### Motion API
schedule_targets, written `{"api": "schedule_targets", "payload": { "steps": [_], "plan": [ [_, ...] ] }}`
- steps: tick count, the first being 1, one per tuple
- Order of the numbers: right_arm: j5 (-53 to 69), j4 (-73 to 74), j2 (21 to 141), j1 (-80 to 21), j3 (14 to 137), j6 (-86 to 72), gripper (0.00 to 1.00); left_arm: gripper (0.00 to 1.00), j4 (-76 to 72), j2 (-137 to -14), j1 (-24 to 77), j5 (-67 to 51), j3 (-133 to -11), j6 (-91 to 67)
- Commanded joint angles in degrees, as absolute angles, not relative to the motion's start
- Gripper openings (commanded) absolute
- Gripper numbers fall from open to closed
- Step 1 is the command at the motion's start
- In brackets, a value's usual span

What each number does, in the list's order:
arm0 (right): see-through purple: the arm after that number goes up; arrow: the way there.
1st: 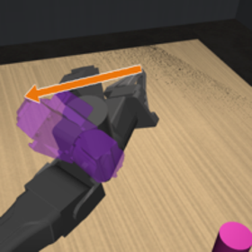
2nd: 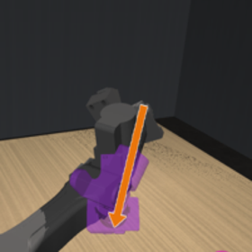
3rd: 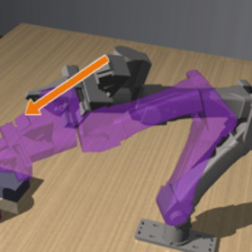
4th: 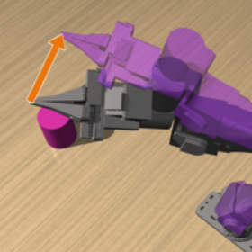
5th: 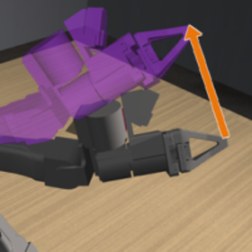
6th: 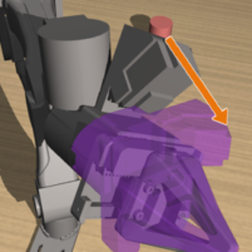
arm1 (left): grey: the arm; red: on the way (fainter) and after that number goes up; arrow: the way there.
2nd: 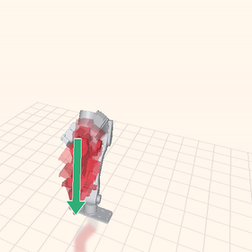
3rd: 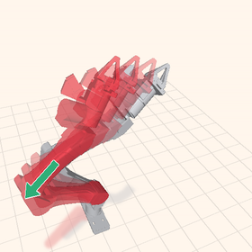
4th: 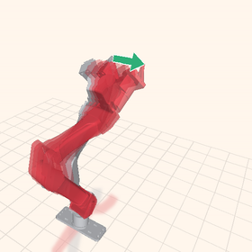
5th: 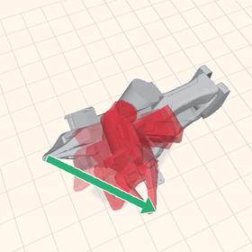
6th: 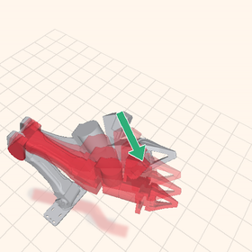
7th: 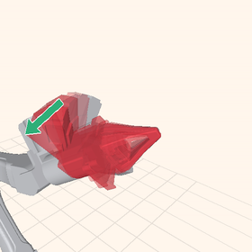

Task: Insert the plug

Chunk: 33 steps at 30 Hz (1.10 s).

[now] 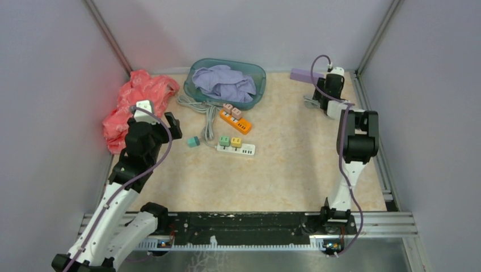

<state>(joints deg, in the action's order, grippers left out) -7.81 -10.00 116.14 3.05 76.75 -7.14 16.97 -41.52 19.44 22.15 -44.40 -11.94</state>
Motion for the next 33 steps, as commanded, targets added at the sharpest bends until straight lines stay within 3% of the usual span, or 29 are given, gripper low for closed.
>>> {"api": "schedule_targets", "payload": {
  "steps": [1,6,9,21,33],
  "plan": [
    [-6.08,-14.05,117.10,2.99,79.87,-7.49,0.49,1.00,15.47,-41.35,18.74,21.56,-43.86,-10.99],
    [-2.26,-14.16,113.65,2.99,76.09,-7.21,0.14,1.00,15.47,-40.85,18.57,21.23,-43.98,-11.23],
    [0.30,-14.14,109.38,2.90,71.84,-7.37,0.00,1.00,15.39,-40.29,18.48,20.63,-43.88,-11.41],
    [4.09,-11.18,90.53,-3.41,52.11,-9.11,0.00,1.00,15.03,-38.51,18.02,19.14,-43.64,-12.30],
    [5.89,-0.24,78.31,-11.83,41.13,-13.75,0.00,1.00,14.86,-38.66,17.75,19.17,-43.41,-12.50]
  ]
}}
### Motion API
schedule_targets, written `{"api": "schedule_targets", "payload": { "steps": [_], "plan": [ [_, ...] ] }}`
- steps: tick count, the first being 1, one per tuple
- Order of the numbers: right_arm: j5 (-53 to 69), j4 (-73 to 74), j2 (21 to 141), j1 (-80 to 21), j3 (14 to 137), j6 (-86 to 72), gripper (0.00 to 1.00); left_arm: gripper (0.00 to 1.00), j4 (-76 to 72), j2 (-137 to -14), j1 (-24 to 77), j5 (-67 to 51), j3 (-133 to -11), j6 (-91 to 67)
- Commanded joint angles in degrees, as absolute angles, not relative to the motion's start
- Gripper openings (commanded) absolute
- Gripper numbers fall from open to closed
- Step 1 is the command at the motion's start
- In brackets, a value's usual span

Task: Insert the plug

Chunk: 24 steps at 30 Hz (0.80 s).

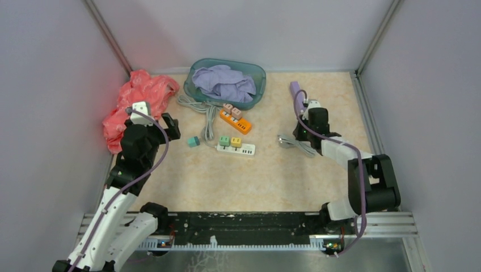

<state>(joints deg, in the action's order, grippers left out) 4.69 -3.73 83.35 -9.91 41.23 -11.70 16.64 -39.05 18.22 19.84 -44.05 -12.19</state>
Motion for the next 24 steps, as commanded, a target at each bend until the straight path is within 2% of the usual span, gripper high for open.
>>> {"api": "schedule_targets", "payload": {
  "steps": [1,12,17,22,24],
  "plan": [
    [5.81,1.60,77.40,-12.61,40.80,-13.90,0.00,1.00,14.85,-38.71,17.75,19.16,-43.38,-12.54],
    [6.53,14.49,63.81,-18.09,34.41,-19.83,0.01,1.00,14.85,-39.83,17.49,18.62,-43.39,-12.55],
    [6.64,16.06,61.14,-18.06,33.76,-20.47,0.23,1.00,14.81,-40.32,17.48,18.40,-43.37,-12.49],
    [0.53,14.34,59.93,-18.11,35.72,-19.98,0.44,1.00,14.85,-40.63,17.49,18.65,-43.33,-12.47],
    [-1.38,13.80,61.38,-18.09,38.09,-18.82,0.49,1.00,14.89,-40.68,17.49,18.72,-43.30,-12.40]
  ]
}}
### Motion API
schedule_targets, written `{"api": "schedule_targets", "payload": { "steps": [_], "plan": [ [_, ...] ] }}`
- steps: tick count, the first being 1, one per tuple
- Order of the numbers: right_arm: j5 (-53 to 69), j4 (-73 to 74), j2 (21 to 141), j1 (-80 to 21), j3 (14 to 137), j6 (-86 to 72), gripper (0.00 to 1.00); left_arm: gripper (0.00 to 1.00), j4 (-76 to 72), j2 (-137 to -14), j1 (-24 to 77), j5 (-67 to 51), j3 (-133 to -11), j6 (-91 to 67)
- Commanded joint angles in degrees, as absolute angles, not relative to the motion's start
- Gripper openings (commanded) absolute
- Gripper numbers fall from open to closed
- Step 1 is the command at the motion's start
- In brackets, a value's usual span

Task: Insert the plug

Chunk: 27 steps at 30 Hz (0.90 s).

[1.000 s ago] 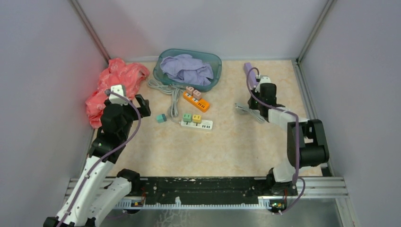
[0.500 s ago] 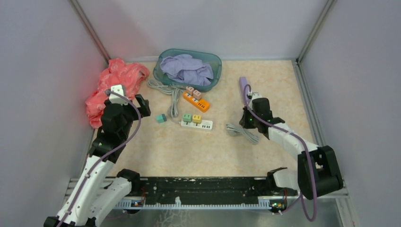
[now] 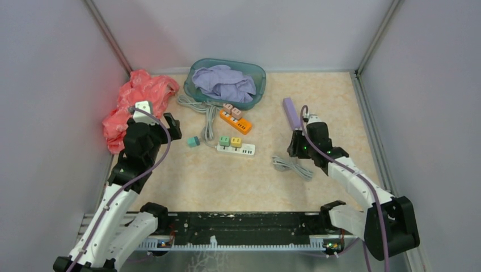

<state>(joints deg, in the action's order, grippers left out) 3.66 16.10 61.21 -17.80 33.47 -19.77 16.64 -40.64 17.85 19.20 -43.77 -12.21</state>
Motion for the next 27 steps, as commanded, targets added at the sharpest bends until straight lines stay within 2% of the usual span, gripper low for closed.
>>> {"api": "schedule_targets", "payload": {
  "steps": [1,7,17,27],
  "plan": [
    [-2.44,13.56,62.63,-18.06,39.46,-18.06,0.50,1.00,14.91,-40.63,17.49,18.72,-43.27,-12.41],
    [-7.57,9.01,72.13,-15.12,47.00,-12.22,0.53,1.00,14.86,-40.69,17.49,18.80,-43.22,-12.31],
    [-4.22,0.12,88.09,-10.65,56.92,-3.66,0.61,1.00,14.86,-40.69,17.40,18.98,-43.16,-12.12],
    [-0.32,1.44,100.24,-10.59,63.68,0.64,0.62,1.00,14.85,-40.92,17.40,18.75,-43.22,-11.95]
  ]
}}
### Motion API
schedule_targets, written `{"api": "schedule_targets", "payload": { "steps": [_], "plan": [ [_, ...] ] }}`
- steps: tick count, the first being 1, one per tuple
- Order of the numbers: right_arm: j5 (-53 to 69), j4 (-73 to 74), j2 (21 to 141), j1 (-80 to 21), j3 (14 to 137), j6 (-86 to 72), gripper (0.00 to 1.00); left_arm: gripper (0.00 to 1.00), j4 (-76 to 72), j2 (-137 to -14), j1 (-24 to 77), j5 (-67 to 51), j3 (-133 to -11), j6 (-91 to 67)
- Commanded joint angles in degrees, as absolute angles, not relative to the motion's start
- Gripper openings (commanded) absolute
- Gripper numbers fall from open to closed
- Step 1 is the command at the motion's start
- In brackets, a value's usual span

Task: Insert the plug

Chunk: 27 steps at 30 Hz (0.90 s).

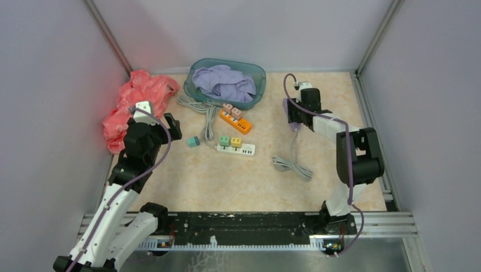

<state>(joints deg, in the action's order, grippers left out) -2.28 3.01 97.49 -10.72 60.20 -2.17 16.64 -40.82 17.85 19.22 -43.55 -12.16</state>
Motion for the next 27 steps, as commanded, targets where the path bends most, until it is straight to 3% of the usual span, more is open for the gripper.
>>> {"api": "schedule_targets", "payload": {
  "steps": [1,5,14,21,27],
  "plan": [
    [-0.27,1.82,100.99,-10.57,64.04,0.96,0.62,1.00,14.90,-41.03,17.40,18.66,-43.25,-11.95],
    [0.05,3.33,102.78,-10.62,64.99,2.11,0.55,1.00,14.92,-41.11,17.31,18.41,-43.23,-11.96],
    [-1.22,5.85,96.40,-11.29,63.17,5.99,0.15,1.00,14.90,-41.10,17.23,17.50,-43.38,-12.06],
    [-6.31,4.60,87.65,-14.72,60.76,11.37,0.00,1.00,14.94,-41.10,17.05,17.03,-43.36,-12.21],
    [-9.90,2.92,81.18,-18.52,60.45,18.44,0.00,1.00,15.03,-41.05,16.96,17.28,-43.42,-12.21]
  ]
}}
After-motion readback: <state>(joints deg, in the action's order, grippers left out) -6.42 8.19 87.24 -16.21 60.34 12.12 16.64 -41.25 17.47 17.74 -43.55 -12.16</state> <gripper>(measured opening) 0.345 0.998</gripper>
